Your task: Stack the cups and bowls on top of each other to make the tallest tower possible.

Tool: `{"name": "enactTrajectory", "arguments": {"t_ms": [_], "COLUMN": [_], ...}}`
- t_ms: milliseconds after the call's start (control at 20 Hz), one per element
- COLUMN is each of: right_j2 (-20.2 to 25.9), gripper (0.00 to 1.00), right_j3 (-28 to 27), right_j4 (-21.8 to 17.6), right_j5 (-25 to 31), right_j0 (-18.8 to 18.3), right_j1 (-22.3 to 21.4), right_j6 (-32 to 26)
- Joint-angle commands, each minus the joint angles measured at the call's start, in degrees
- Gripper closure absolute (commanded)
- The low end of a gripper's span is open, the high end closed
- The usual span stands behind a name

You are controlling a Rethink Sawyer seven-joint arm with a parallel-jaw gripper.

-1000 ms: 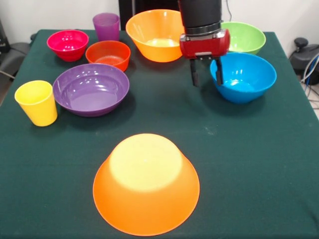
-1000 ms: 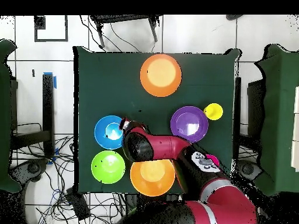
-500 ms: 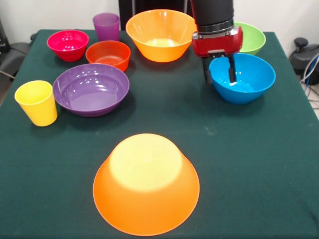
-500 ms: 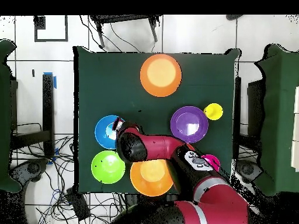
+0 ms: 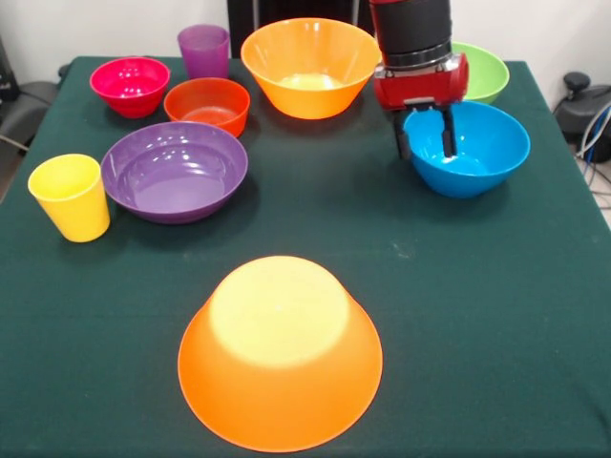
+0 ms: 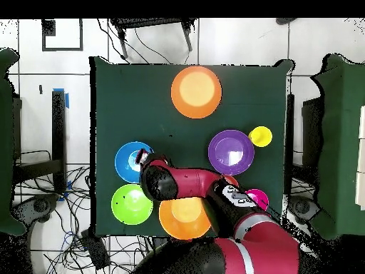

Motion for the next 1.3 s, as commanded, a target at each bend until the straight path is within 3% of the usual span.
{"name": "enactTrajectory", "arguments": {"t_ms": [50, 500, 550, 850, 1300], "right_j2": [2.2, 0.5, 0.4, -0.1, -6.8], "gripper": [0.0, 0.0, 1.0, 1.0, 1.0], "right_j3": [2.0, -0.9, -0.8, -0.9, -2.2], "right_j4": [-3.5, -4.8, -4.8, -4.8, -1.5], "right_j5": [-0.9, -2.9, -3.4, -3.4, -6.8], "right_j0": [-0.5, 0.5, 0.7, 1.5, 7.4], "right_j1": [4.7, 6.6, 6.5, 6.0, 2.2], "right_j6": [4.7, 4.5, 4.9, 5.1, 7.5]}}
